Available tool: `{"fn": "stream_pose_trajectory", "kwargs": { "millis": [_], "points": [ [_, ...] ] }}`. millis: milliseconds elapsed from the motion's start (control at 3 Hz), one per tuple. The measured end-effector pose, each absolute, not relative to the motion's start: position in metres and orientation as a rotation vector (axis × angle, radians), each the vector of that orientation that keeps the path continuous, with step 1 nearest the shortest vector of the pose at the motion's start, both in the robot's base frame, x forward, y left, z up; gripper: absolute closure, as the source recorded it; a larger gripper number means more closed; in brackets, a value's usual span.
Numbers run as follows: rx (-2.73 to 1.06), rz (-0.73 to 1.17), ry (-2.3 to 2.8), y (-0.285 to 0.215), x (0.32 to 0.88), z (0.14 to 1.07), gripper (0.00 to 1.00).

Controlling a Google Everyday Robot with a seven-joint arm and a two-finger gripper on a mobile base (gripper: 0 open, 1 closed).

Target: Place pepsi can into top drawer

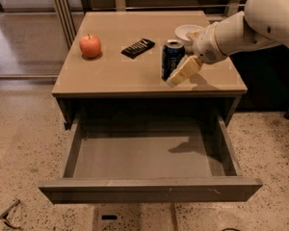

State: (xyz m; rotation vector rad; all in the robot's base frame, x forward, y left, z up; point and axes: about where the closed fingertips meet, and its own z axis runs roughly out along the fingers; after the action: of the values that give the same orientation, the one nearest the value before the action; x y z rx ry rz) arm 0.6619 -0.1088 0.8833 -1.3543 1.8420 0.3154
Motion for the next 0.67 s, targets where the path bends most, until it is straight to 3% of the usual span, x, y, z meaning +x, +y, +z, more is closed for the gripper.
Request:
{"fn": "stream_pose_trajectory", "kwargs": {
  "millis": [333,667],
  "points": [
    [-1.345,0.303,1.835,-0.107,0.672,0.874,0.0],
    [-1.326,0.314,1.829,-0.104,0.69,0.866,0.27]
  ]
}}
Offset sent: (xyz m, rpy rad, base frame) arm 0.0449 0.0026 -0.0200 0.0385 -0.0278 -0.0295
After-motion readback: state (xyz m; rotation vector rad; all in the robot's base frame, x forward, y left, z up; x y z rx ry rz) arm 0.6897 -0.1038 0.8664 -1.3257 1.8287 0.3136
